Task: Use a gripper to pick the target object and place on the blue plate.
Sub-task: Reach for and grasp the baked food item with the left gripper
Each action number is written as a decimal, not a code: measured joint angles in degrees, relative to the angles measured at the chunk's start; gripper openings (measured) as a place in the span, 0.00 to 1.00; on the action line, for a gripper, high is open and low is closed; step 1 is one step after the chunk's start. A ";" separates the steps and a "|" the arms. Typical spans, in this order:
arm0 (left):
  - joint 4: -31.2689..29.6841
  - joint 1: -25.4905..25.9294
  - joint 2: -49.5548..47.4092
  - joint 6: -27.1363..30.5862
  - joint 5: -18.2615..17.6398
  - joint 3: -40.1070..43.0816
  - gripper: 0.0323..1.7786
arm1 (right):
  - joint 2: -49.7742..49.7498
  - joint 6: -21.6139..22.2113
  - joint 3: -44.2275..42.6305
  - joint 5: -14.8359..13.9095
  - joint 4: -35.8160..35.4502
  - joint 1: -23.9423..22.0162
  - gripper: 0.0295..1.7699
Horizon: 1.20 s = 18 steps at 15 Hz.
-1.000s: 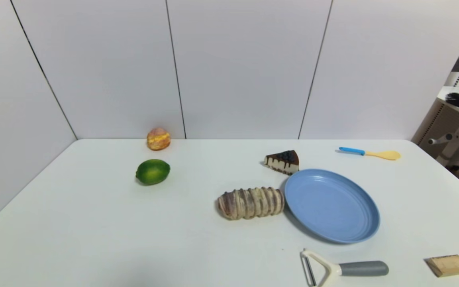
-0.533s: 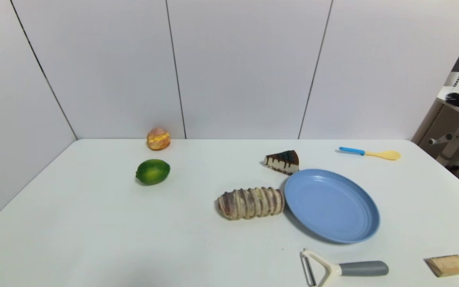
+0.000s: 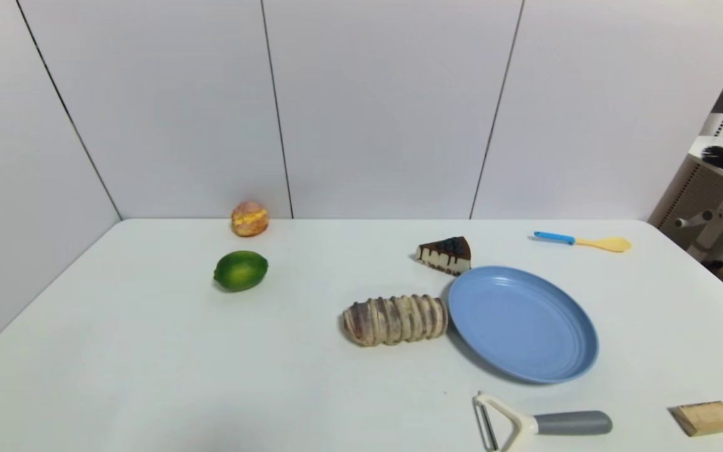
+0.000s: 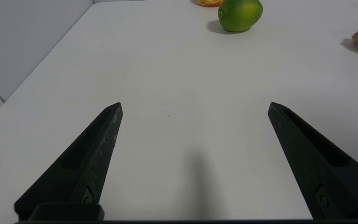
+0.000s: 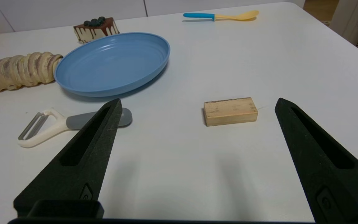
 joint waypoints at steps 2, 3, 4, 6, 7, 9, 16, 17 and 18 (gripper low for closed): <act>0.66 0.00 0.65 0.20 0.07 -0.21 0.95 | 0.00 0.00 0.00 0.00 0.02 0.00 0.96; 1.29 0.00 1.45 0.20 0.02 -1.05 0.95 | 0.00 0.00 0.00 0.00 0.02 0.00 0.96; 2.08 0.00 2.86 0.20 -0.06 -3.22 0.95 | 0.00 -0.02 0.00 0.01 0.02 0.00 0.96; 4.49 0.00 7.16 0.57 -0.61 -8.31 0.95 | 0.00 0.00 0.00 0.00 0.02 0.00 0.96; 5.81 -0.02 10.15 1.05 -1.30 -11.37 0.95 | 0.00 -0.02 0.00 0.01 0.02 0.00 0.96; 8.53 -0.06 16.94 1.74 -2.67 -17.63 0.95 | 0.00 -0.02 0.00 0.00 0.00 0.02 0.96; 19.20 -1.41 45.14 3.89 -4.04 -42.86 0.95 | 0.00 -0.02 0.00 0.01 0.02 0.02 0.96; 20.42 -1.94 49.05 4.16 -4.02 -46.21 0.95 | 0.00 0.00 0.00 0.00 0.04 0.02 0.96; 22.02 -2.68 53.22 4.28 -4.02 -50.02 0.95 | 0.00 0.00 0.00 0.01 0.02 0.02 0.96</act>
